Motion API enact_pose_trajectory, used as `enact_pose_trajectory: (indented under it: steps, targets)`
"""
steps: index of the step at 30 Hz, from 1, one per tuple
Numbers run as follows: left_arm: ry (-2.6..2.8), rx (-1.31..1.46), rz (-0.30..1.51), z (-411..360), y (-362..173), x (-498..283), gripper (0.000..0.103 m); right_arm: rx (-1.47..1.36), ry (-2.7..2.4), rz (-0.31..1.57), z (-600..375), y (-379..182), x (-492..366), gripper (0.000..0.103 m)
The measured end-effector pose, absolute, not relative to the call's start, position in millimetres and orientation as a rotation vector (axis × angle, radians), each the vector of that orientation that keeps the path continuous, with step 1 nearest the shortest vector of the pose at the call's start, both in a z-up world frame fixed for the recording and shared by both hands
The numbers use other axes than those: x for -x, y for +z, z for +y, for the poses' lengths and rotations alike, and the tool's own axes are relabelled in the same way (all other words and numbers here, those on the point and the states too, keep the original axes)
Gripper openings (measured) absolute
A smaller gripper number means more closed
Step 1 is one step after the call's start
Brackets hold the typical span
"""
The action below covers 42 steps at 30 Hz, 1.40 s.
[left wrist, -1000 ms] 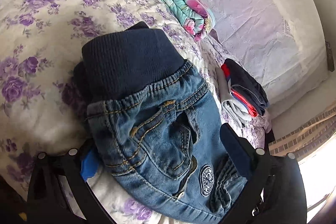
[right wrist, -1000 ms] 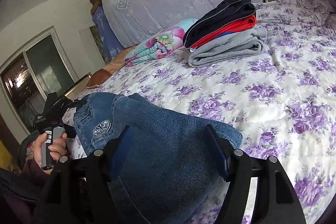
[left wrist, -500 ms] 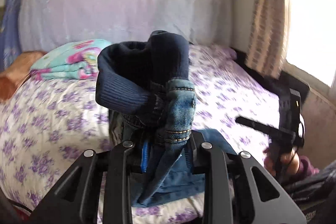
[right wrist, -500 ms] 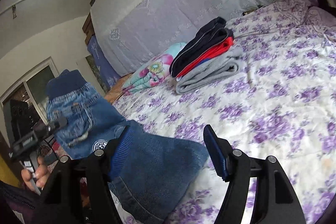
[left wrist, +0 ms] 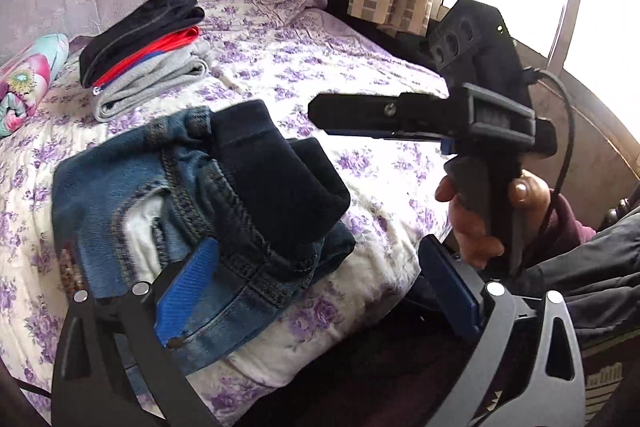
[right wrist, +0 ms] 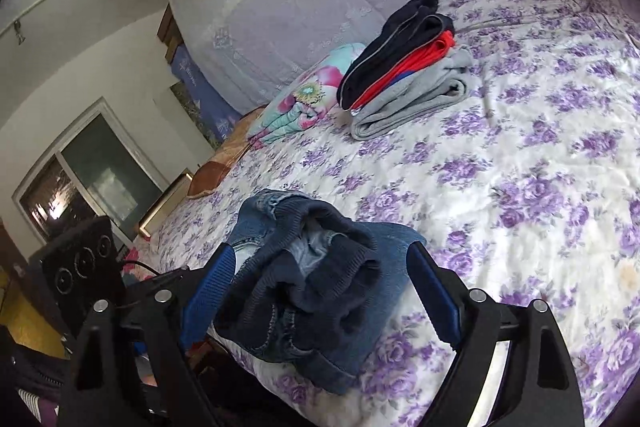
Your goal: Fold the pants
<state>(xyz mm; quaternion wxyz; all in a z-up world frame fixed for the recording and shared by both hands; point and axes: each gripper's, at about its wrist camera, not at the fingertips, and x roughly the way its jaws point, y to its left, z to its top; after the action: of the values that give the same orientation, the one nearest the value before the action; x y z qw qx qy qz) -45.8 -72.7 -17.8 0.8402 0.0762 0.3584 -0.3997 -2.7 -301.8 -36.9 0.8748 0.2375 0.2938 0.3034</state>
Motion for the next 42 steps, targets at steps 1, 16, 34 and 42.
enact_pose_trajectory:
  steps: [1, 16, 34, 42]
  targets:
    - [-0.844, -0.132, 0.742, -62.9, -11.0, 48.7, 0.098, -0.477, 0.636, 0.609, -296.0, -31.6, 0.5, 0.088]
    - [-0.846, 0.046, 0.749, -31.9, -64.7, 32.7, 0.098, -0.400, 0.597, 0.811, -239.5, -59.6, -75.1, 0.050]
    - [-0.782, 0.311, 0.743, 72.6, -18.8, 8.3, 0.098, -0.539, 0.516, 0.793, -332.2, -34.8, -1.0, 0.100]
    - [-0.831, 0.498, 0.971, 69.5, -89.2, -74.0, 0.098, -0.757, 0.694, 0.987, -312.5, -102.1, -23.9, 0.100]
